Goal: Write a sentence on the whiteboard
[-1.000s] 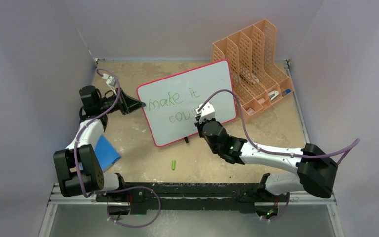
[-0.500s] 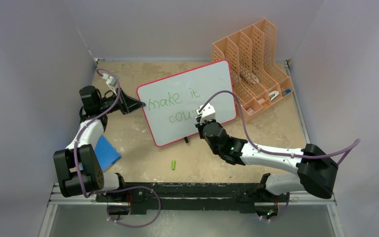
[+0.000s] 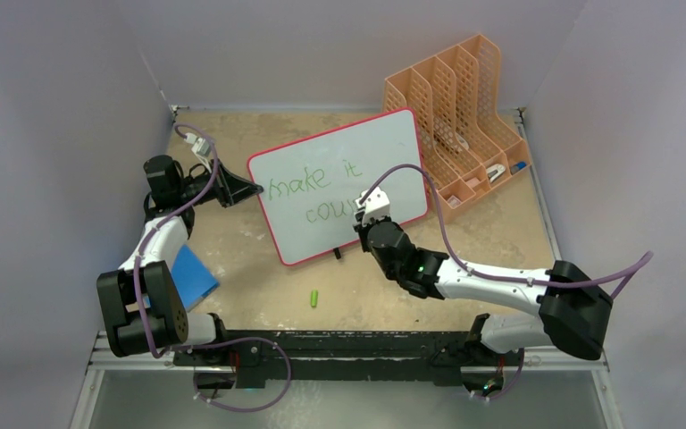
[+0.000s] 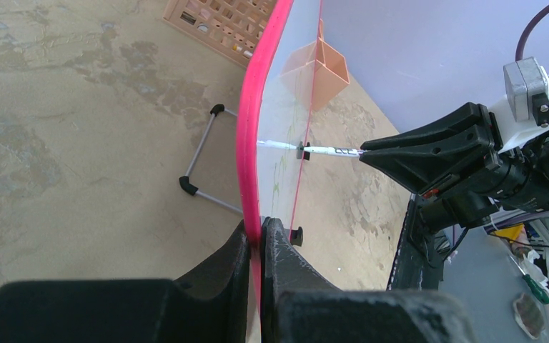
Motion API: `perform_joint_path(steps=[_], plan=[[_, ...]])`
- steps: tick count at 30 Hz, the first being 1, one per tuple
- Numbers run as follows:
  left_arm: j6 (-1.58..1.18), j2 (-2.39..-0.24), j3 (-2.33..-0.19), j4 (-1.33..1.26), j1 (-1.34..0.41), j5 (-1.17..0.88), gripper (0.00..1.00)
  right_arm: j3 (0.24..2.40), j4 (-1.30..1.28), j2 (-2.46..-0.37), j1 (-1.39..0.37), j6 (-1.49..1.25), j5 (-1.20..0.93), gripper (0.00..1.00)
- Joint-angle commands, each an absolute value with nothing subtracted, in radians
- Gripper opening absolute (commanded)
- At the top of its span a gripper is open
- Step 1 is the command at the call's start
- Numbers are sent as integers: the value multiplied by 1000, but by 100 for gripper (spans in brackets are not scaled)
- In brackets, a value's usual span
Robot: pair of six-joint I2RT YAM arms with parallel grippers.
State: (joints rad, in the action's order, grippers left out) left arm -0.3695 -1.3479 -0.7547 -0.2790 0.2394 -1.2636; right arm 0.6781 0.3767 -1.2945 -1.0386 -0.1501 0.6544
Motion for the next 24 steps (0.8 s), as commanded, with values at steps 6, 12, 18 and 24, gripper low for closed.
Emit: perform_joint_path(steps=[6,12,18,24], plan=[[-324,-1332,-768,-279,222,-1259,0,718,422,-1252,-1040,-123,643,0],[-324,-1333,-767,-278,222,-1260,0,740,460,-1256,-1039,-92,647,0],[-324,-1333,-768,-278,221,-1260,0,750,504,-1277,-1039,-69,668,0],[-324,-1333,-769,-278,221,-1260,0,759,519,-1293,-1032,-51,674,0]])
